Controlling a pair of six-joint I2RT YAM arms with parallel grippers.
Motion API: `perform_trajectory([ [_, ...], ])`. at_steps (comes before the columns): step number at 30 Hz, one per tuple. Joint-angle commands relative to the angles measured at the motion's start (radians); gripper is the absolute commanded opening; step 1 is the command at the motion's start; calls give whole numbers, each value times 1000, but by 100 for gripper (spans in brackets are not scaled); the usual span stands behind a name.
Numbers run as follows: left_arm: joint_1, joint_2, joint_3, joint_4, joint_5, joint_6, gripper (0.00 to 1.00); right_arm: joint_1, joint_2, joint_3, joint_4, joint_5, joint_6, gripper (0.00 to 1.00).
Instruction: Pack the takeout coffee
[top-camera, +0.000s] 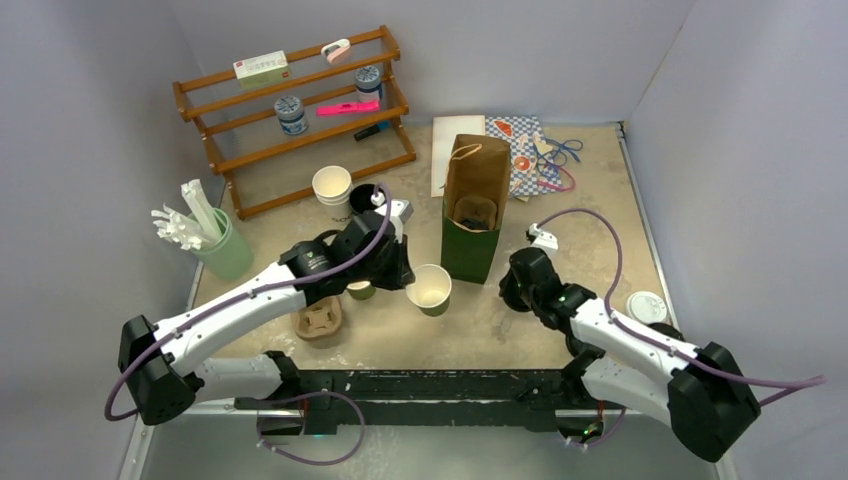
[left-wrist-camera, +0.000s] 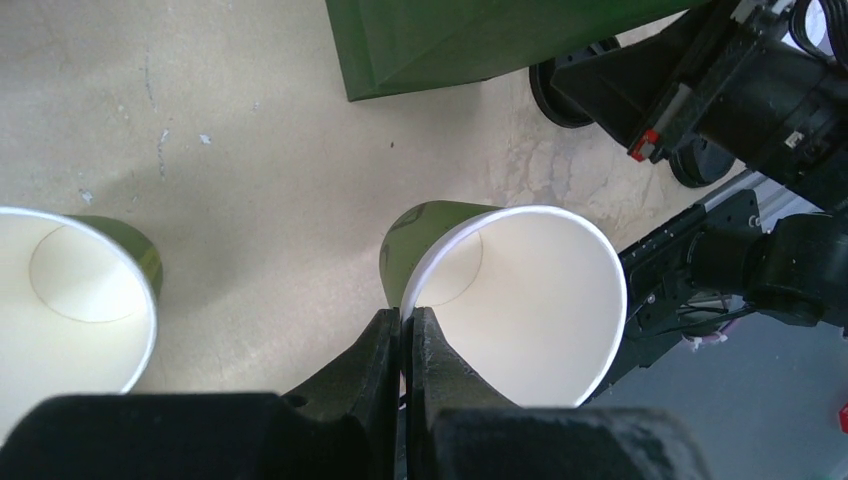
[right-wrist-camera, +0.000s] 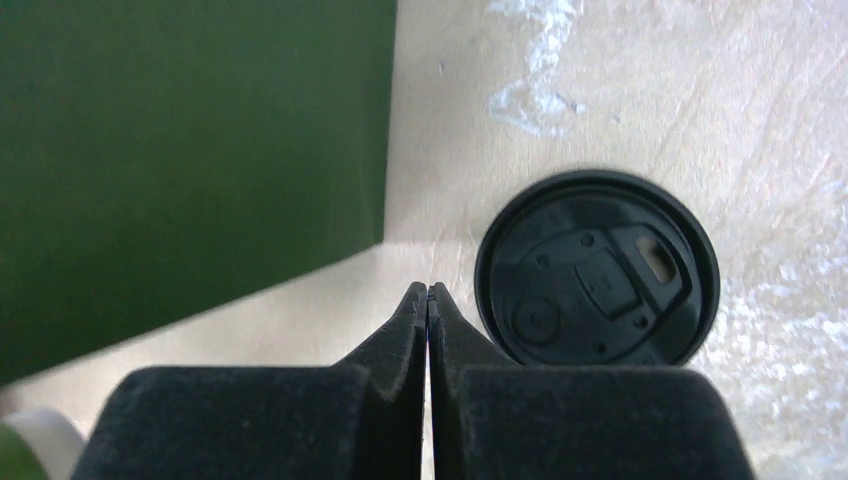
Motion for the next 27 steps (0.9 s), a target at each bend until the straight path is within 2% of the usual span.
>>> perform_trajectory([
  [1, -2, -79, -18, -18, -50, -16, 0, -35, 76, 36, 169, -22, 34, 0],
  [8, 0, -106, -35, -73, -58, -10, 0, -36, 376, 127, 456, -150, 38, 0],
  [13, -1, -132, -43, -99, -74, -14, 0, -30, 656, 313, 625, -355, 12, 0],
  [16, 0, -142, -44, -105, -91, -4, 0, -24, 737, 401, 667, -404, 16, 0],
  [19, -1, -120, -38, -98, -90, 19, 0, -23, 705, 418, 614, -384, -29, 0],
  [21, 0, -93, -36, -77, -73, 37, 0, -25, 642, 407, 534, -348, -41, 12],
  [24, -2, -51, -42, -35, -48, 53, 0, -28, 523, 373, 377, -253, -72, 18],
  [27, -2, -22, -59, 36, -31, 60, 0, -28, 404, 364, 149, -145, -66, 42],
])
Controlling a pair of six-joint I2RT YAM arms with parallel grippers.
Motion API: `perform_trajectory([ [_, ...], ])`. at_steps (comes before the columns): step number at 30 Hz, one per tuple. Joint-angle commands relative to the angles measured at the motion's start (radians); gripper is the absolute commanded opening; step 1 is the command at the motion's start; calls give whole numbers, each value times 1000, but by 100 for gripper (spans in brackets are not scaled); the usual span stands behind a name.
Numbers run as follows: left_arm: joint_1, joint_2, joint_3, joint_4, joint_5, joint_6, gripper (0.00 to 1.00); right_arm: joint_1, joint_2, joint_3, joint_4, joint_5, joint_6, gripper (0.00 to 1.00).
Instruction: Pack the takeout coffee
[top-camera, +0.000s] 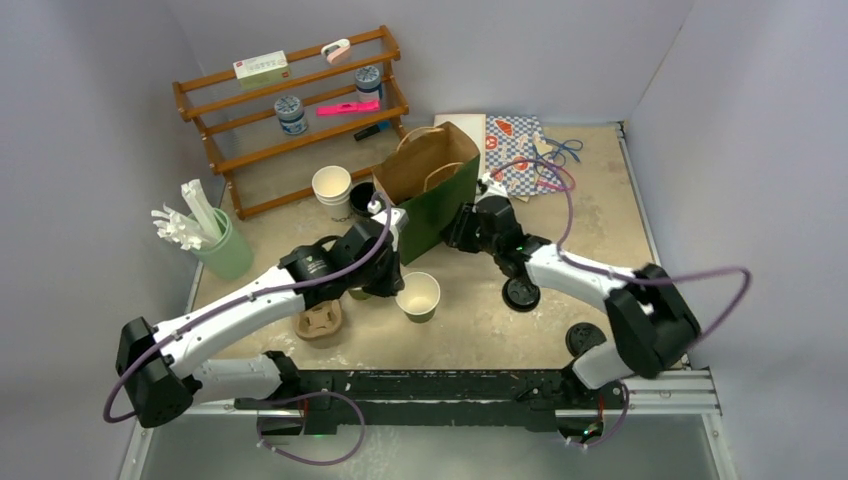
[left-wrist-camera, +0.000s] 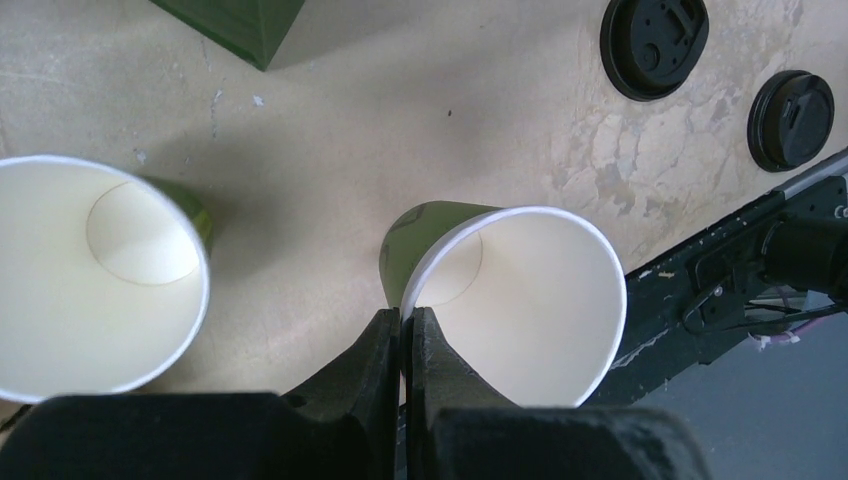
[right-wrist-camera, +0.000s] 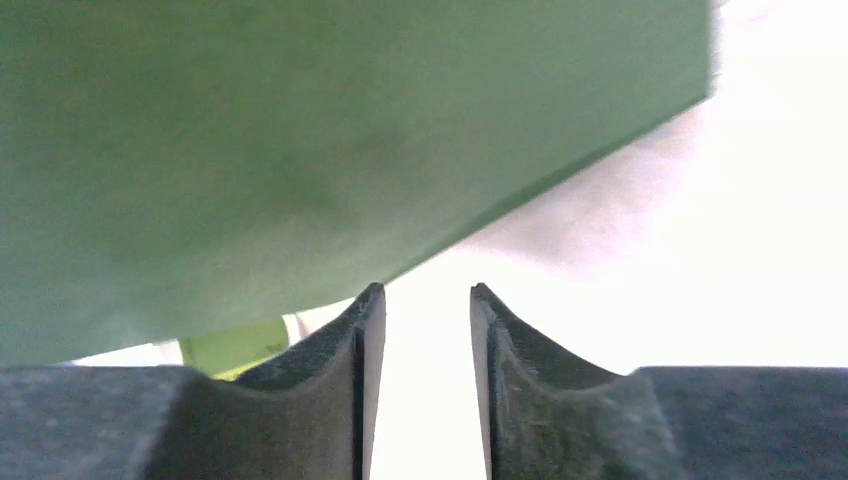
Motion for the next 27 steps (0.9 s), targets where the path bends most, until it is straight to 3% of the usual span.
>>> perform_trajectory([
  [1, -3, 41, -20, 136, 30, 32, 0, -3, -173, 1, -380, 184, -24, 56],
  [3, -5, 64, -38, 181, 36, 32, 0, -5, -244, 19, -589, 294, 28, 85],
  [5, -11, 90, -52, 222, 35, 32, 0, -14, -302, 20, -746, 332, 59, 97],
  [9, -32, 150, -60, 280, 17, 19, 0, -72, -392, -26, -921, 307, 75, 99],
  [15, -67, 233, -27, 297, -37, 1, 0, -229, -339, -29, -1031, 267, 78, 99],
  [25, -125, 333, 31, 339, -67, 11, 0, -243, -263, -49, -916, 186, 74, 99],
  [27, -129, 338, 36, 340, -70, 10, 5, -243, -256, -53, -907, 186, 84, 99],
])
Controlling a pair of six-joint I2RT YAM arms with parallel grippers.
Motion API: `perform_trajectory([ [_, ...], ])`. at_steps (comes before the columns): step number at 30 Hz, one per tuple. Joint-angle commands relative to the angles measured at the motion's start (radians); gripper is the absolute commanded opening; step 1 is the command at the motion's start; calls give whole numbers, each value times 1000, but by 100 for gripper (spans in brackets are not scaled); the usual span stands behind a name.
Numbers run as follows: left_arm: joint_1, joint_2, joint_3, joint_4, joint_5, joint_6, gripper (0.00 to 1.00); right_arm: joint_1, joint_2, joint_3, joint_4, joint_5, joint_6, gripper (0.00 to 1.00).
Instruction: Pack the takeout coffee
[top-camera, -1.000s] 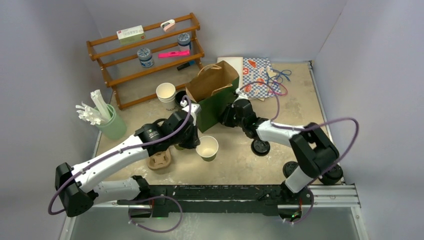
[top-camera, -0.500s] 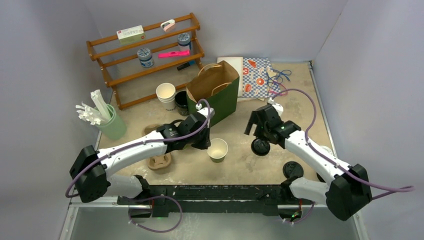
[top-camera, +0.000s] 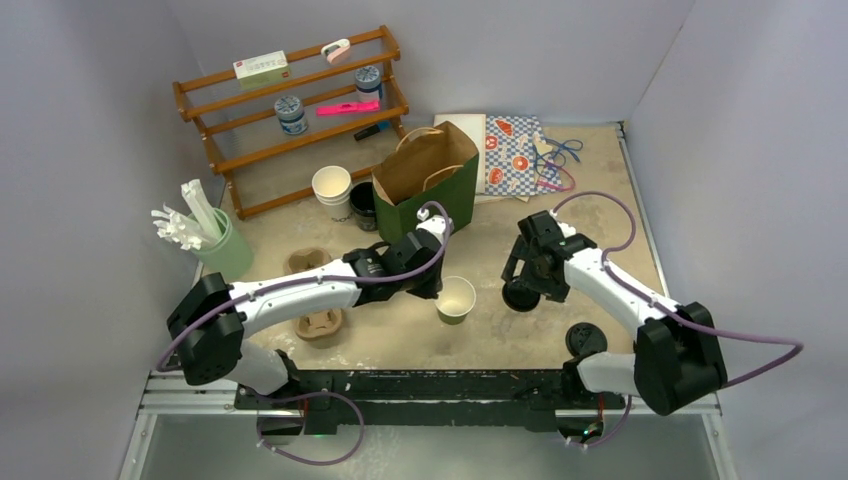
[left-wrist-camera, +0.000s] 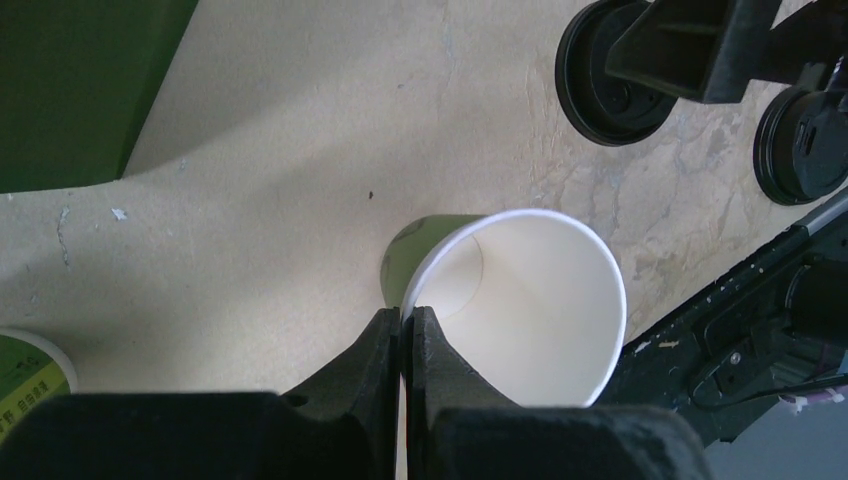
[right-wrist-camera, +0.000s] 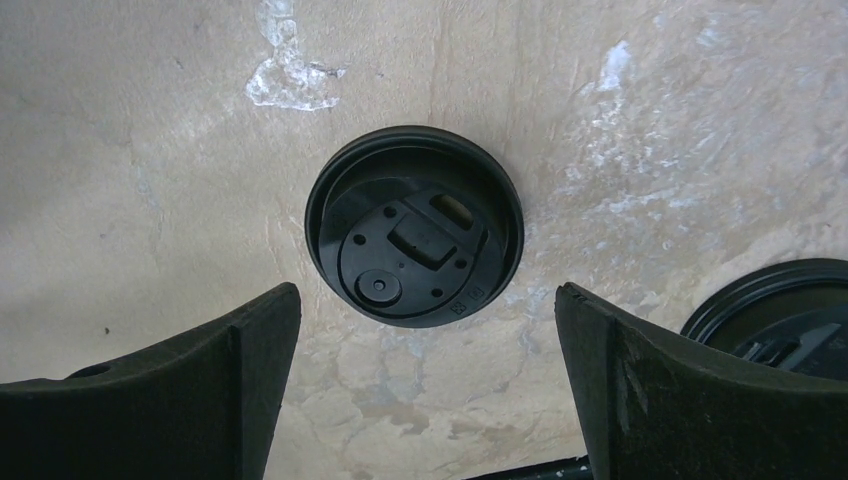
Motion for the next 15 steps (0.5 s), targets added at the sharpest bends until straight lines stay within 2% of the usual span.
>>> perform_trajectory([
  [1, -16, 19, 27, 14, -15, 4, 10, -6, 17, -19, 29, -26, 22, 99],
  [4, -17, 16, 39, -1, -16, 11, 28, -6, 38, -28, 46, -21, 20, 99],
  [7, -19, -8, 36, -5, -16, 14, 39, -5, 55, -35, 67, -18, 12, 93],
  [10, -19, -45, 29, -6, -8, 14, 46, -6, 69, -35, 84, -22, 11, 87],
  [15, -19, -113, 28, -37, -1, 0, 51, -6, 93, -31, 96, -24, 6, 86],
])
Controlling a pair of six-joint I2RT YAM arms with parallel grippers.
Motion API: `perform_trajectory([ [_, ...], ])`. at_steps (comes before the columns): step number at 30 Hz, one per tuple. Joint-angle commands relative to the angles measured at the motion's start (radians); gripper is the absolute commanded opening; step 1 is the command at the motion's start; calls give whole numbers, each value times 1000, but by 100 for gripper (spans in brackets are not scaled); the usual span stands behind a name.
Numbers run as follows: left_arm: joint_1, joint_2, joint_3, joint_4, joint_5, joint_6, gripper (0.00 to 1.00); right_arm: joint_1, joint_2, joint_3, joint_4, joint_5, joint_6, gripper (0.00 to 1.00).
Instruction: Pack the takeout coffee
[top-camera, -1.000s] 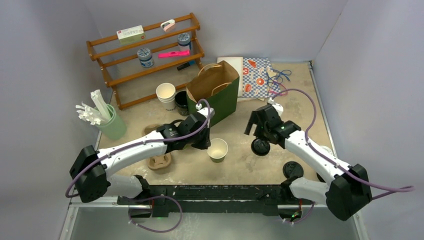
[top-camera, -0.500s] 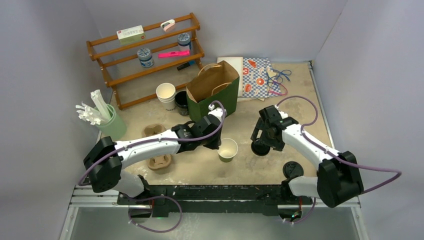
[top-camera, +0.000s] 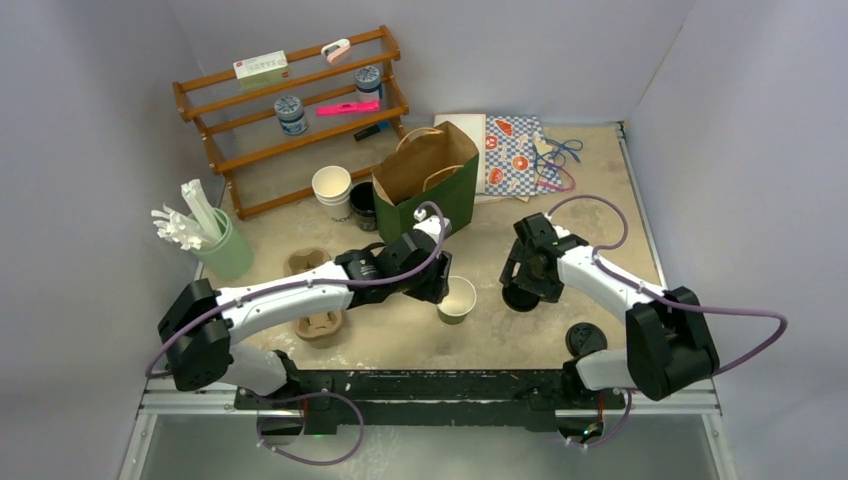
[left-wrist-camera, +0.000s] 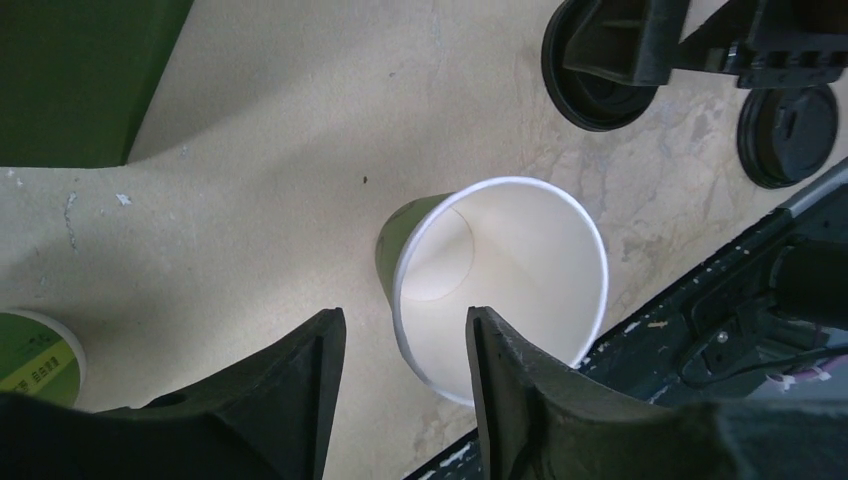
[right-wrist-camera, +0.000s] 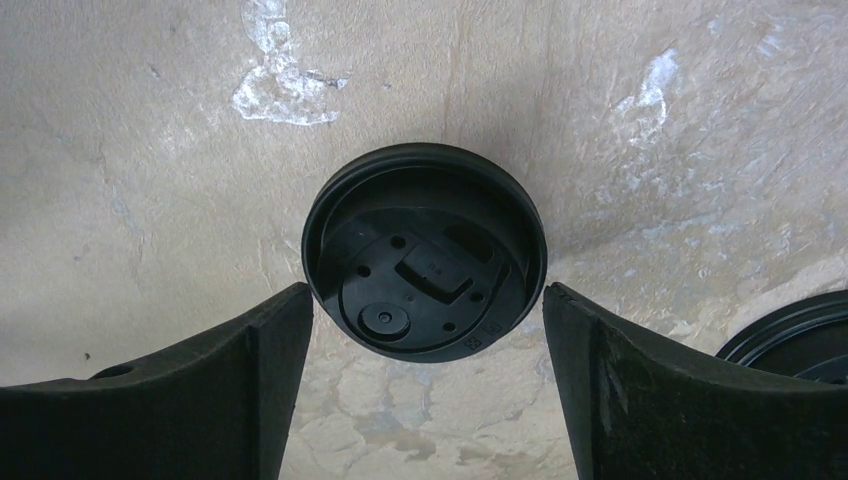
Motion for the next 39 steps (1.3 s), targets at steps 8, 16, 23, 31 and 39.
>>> perform_trajectory([
  [8, -3, -212, -12, -76, -43, -44, 50, -7, 29, -19, 30, 22, 1, 79],
  [16, -3, -260, -24, -119, -81, -70, 49, -7, 45, -28, 54, 7, -6, 75],
  [23, -3, -266, -31, -139, -91, -84, 48, -8, 57, -20, 35, 0, -23, 74],
  [31, -3, -294, -37, -138, -107, -83, 49, -7, -99, 98, -127, 8, -112, 71],
  [39, -3, -329, -88, -75, -86, -81, 49, 48, -240, 247, -215, -94, -237, 58],
])
